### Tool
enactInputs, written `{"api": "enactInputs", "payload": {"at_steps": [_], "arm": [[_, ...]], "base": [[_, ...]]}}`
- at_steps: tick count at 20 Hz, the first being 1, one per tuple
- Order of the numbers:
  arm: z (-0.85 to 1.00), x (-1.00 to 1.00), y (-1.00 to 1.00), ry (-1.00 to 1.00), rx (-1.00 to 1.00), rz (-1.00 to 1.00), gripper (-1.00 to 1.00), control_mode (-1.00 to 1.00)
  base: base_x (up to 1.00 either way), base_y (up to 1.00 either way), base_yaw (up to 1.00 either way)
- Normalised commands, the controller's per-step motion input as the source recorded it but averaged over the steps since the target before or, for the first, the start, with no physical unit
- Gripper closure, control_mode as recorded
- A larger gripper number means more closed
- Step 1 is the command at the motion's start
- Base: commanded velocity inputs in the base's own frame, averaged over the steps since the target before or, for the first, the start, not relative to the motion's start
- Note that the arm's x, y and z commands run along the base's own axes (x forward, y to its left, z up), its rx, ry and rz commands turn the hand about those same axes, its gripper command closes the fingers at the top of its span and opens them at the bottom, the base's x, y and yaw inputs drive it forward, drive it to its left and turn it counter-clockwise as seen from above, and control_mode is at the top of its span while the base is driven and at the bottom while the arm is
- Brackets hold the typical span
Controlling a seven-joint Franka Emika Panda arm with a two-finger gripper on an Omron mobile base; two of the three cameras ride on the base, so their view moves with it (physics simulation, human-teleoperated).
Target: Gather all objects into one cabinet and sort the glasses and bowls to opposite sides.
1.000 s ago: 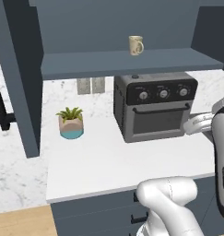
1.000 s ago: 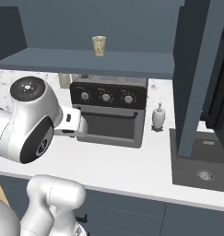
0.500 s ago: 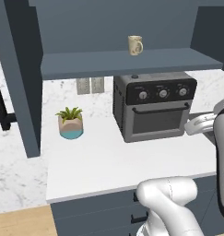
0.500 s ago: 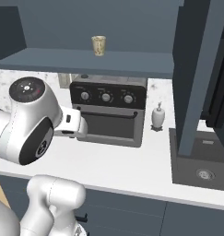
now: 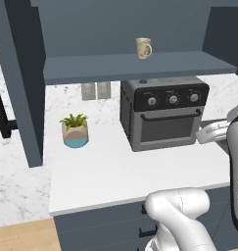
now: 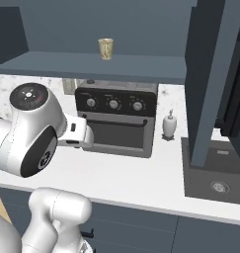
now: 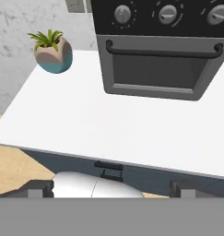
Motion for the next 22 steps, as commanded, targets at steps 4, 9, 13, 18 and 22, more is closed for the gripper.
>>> {"api": "enactInputs", "payload": {"at_steps": [4, 9, 13, 18, 22], "arm": [[0.00, 0.00, 0.00, 0.00, 0.00, 0.00, -1.00, -1.00], [0.35, 0.00, 0.10, -0.09, 0.13, 0.06, -1.00, -1.00], [0.98, -0.01, 0.37, -0.25, 0.15, 0.03, -1.00, -1.00], [1.00, -0.06, 0.00, -0.23, 0.02, 0.00, -1.00, -1.00], [1.00, 0.00, -0.07, -0.15, -0.01, 0.00, -1.00, -1.00]], "base": [[0.00, 0.00, 0.00], [0.00, 0.00, 0.00], [0.00, 0.00, 0.00], [0.00, 0.00, 0.00], [0.00, 0.00, 0.00]]}}
